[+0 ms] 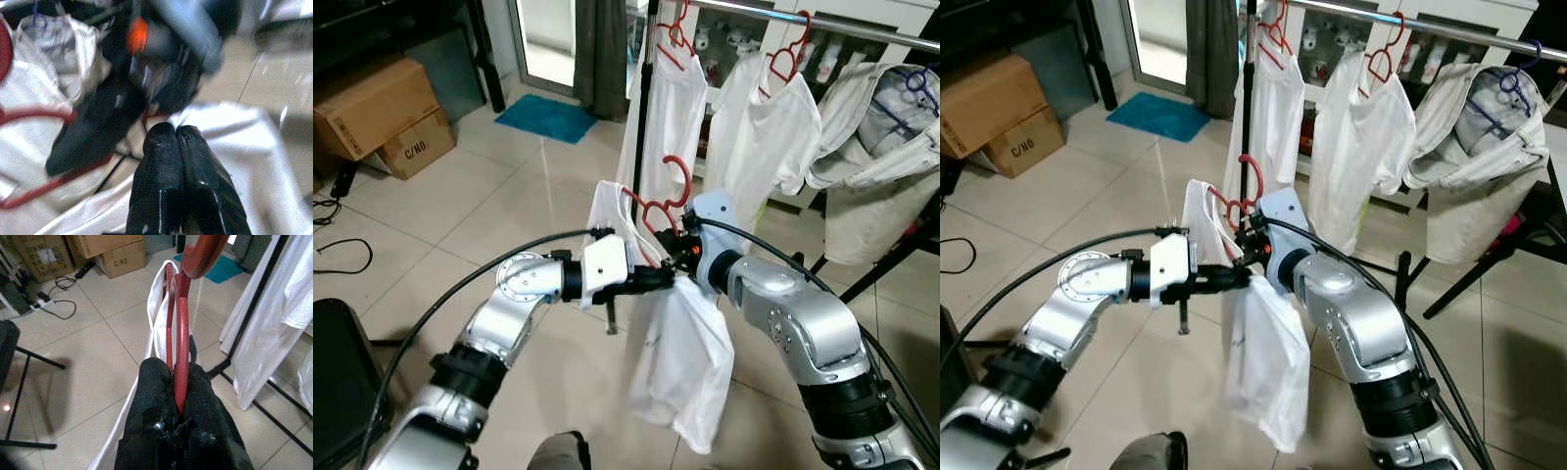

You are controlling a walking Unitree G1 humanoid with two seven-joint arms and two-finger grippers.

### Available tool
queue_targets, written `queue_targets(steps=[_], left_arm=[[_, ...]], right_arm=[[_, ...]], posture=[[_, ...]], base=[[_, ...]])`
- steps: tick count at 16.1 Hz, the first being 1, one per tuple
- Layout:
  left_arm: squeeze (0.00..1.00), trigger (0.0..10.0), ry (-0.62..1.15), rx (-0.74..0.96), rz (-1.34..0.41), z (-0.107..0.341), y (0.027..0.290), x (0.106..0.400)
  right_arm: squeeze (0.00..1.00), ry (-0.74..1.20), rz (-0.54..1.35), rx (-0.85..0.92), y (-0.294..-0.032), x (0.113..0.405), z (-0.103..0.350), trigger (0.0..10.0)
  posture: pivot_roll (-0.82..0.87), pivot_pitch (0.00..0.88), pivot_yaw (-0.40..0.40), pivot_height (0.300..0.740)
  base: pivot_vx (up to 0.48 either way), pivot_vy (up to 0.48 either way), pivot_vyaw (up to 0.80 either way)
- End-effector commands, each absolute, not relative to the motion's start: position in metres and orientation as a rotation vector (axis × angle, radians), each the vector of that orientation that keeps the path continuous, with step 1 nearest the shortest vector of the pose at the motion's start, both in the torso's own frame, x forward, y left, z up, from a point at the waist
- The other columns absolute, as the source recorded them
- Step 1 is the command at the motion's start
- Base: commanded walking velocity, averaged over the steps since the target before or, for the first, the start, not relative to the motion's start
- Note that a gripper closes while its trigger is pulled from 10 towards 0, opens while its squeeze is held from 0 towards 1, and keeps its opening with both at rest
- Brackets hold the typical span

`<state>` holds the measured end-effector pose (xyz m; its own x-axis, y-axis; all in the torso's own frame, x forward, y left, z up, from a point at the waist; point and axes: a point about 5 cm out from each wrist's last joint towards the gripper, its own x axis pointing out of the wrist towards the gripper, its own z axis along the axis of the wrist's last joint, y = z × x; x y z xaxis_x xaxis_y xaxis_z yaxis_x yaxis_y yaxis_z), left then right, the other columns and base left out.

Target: Hang hanger

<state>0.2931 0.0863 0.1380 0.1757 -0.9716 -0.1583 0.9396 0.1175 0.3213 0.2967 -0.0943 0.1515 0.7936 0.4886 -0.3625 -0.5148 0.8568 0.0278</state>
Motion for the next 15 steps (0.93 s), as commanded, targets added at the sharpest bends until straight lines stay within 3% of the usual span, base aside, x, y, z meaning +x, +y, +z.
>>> queue_targets(steps=[1,7,10,11,12,15], left_arm=[[1.0,10.0,-0.111,0.328,-1.436,0.145,0.085,0.287],[1.0,10.0,-0.05,0.244,-1.398,0.146,0.099,0.274],[1.0,10.0,-0.058,0.178,-1.181,0.151,0.117,0.277],[0.78,10.0,-0.018,0.14,-1.077,0.149,0.128,0.276],[0.0,10.0,0.021,0.092,-0.911,0.147,0.145,0.269],[0.0,10.0,0.055,0.105,-0.551,0.141,0.169,0.27]], right_arm=[[0.0,0.364,0.522,-0.07,-0.099,0.297,0.151,10.0],[0.0,0.364,0.491,-0.035,-0.104,0.298,0.148,10.0],[0.0,0.343,0.402,-0.006,-0.113,0.3,0.143,10.0],[0.0,0.329,0.309,0.029,-0.123,0.301,0.141,10.0],[0.0,0.301,0.171,0.065,-0.144,0.296,0.137,10.0],[0.0,0.308,0.101,0.104,-0.159,0.273,0.124,10.0]], posture=[[0.02,0.038,0.009,0.74],[0.03,0.01,0.002,0.74],[0.03,0.01,0.009,0.74],[0.04,0.013,0.008,0.74],[0.04,0.02,-0.001,0.74],[0.05,0.047,-0.022,0.74]], base=[[0.0,0.0,0.0],[0.0,0.0,0.0],[0.0,0.0,0.0],[0.0,0.0,0.0],[0.0,0.0,0.0],[0.0,0.0,0.0]])
